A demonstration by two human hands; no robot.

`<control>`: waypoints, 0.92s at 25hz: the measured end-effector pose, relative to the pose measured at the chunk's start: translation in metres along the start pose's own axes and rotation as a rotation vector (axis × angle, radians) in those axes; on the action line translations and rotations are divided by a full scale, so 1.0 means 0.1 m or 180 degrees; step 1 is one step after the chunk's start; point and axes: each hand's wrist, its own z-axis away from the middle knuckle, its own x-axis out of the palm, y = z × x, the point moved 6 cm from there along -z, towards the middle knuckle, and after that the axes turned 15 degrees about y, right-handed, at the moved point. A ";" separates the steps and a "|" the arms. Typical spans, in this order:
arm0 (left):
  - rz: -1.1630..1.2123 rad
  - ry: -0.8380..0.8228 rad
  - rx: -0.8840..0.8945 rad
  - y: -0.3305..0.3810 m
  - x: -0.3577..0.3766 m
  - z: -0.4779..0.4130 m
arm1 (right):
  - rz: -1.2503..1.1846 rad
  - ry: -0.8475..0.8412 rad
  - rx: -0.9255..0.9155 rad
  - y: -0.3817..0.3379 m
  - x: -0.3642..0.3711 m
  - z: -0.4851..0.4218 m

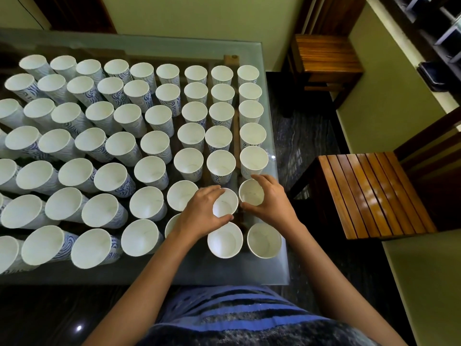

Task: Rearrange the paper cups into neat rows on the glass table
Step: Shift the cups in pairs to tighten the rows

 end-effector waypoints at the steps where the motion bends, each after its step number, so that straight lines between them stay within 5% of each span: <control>1: -0.0007 -0.0011 0.0004 0.00 0.00 0.02 | 0.0051 -0.0027 -0.0025 0.00 -0.01 0.02; 23: 0.0244 0.0306 0.0044 0.13 -0.19 0.06 | 0.0150 0.0092 -0.0132 0.20 -0.21 0.25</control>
